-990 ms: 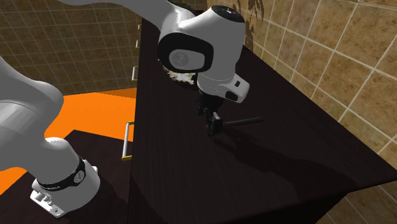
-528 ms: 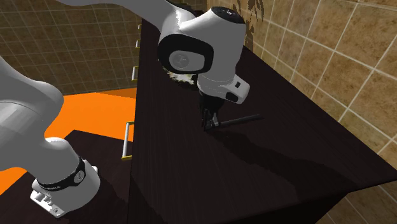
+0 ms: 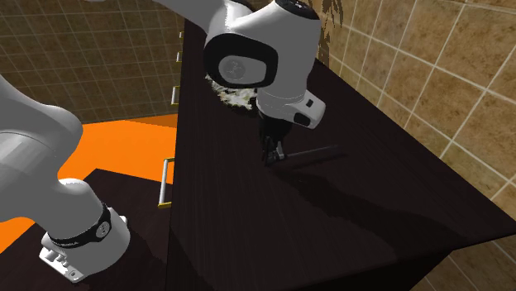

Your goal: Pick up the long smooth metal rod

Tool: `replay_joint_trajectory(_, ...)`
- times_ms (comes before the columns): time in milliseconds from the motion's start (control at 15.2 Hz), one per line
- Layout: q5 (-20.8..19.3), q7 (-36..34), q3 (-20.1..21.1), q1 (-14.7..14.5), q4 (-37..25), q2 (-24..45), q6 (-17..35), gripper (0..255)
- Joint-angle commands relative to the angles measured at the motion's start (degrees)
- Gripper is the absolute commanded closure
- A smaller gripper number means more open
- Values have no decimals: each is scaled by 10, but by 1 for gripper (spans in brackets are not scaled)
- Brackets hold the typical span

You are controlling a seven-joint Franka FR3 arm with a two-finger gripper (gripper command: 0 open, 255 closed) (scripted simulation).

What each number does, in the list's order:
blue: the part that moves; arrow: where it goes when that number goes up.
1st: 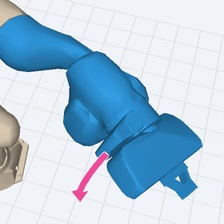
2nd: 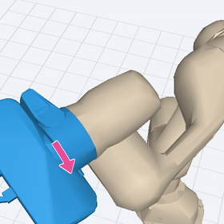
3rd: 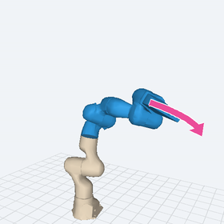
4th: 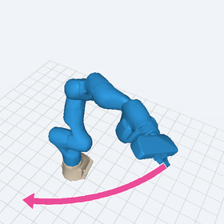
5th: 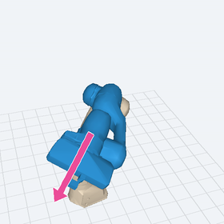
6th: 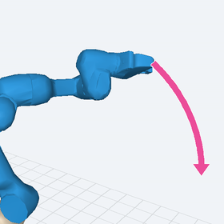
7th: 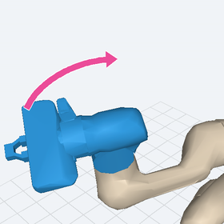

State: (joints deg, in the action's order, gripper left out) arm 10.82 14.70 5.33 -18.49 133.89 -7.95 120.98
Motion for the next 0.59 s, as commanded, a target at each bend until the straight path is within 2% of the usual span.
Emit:
replay_joint_trajectory(0,-1,-3,0,0,-9,-7,-16,255)
replay_joint_trajectory(528,-5,-11,-2,1,-47,-32,-79,255)
